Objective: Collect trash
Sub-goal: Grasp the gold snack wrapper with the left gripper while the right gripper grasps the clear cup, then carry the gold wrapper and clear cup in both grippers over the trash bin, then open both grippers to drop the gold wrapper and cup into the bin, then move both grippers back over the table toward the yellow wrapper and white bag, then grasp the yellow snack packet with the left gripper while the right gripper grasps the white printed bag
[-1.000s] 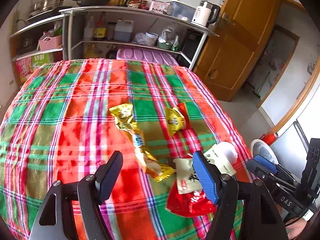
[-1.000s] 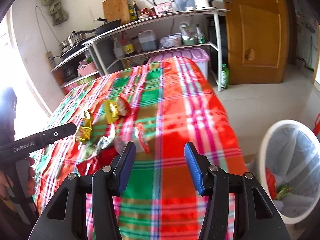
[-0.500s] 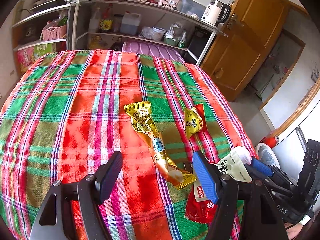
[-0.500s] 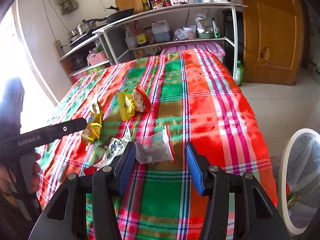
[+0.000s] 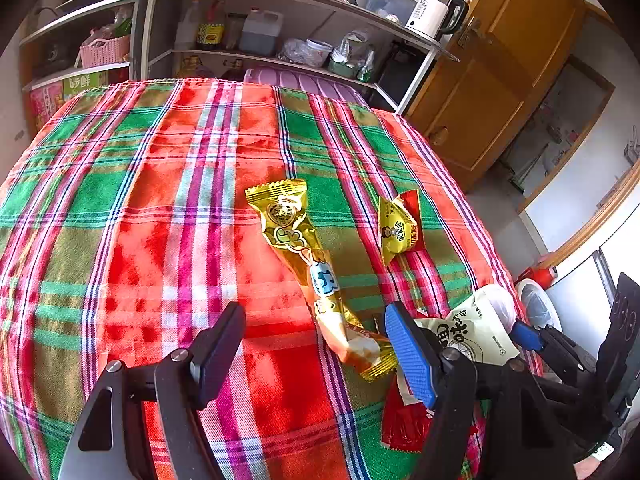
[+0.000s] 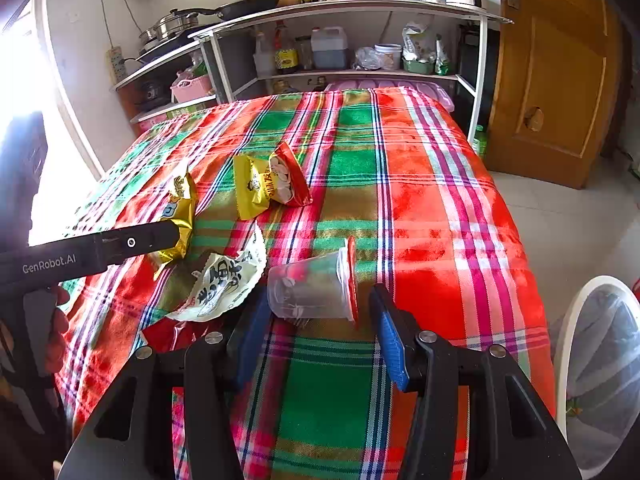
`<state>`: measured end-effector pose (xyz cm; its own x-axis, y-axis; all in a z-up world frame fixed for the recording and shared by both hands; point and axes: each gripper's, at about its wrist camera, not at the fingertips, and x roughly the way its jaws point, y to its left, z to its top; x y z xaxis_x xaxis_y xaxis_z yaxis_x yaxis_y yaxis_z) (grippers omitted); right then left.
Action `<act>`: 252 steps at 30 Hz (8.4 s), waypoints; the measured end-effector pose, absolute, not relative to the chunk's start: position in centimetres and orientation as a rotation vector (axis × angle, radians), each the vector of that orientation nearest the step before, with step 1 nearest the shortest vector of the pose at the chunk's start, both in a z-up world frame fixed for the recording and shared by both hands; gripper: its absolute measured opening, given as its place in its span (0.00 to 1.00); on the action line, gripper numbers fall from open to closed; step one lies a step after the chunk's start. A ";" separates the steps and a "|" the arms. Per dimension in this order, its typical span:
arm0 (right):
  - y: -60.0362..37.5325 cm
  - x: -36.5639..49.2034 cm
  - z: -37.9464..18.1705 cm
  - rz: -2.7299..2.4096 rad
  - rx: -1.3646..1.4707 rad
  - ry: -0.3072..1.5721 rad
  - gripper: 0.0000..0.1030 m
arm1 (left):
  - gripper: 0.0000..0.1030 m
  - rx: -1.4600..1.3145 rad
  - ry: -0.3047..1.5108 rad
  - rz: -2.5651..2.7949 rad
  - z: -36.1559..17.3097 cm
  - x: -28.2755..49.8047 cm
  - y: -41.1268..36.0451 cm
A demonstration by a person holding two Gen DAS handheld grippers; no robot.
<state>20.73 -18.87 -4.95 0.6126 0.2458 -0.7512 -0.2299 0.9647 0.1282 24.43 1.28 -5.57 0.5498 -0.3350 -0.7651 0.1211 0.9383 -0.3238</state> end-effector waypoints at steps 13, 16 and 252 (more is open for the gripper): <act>-19.6 20.0 -4.1 0.244 0.037 0.814 0.42 | 0.63 -0.200 0.938 -0.209 -5.8 25.2 0.5; -19.6 19.8 -3.9 0.234 0.029 0.803 0.42 | 0.51 -0.217 0.934 -0.201 -5.9 25.5 0.9; -16.5 21.7 -4.4 0.381 0.089 0.861 0.12 | 0.28 -0.045 0.960 -0.506 -5.6 33.4 -5.2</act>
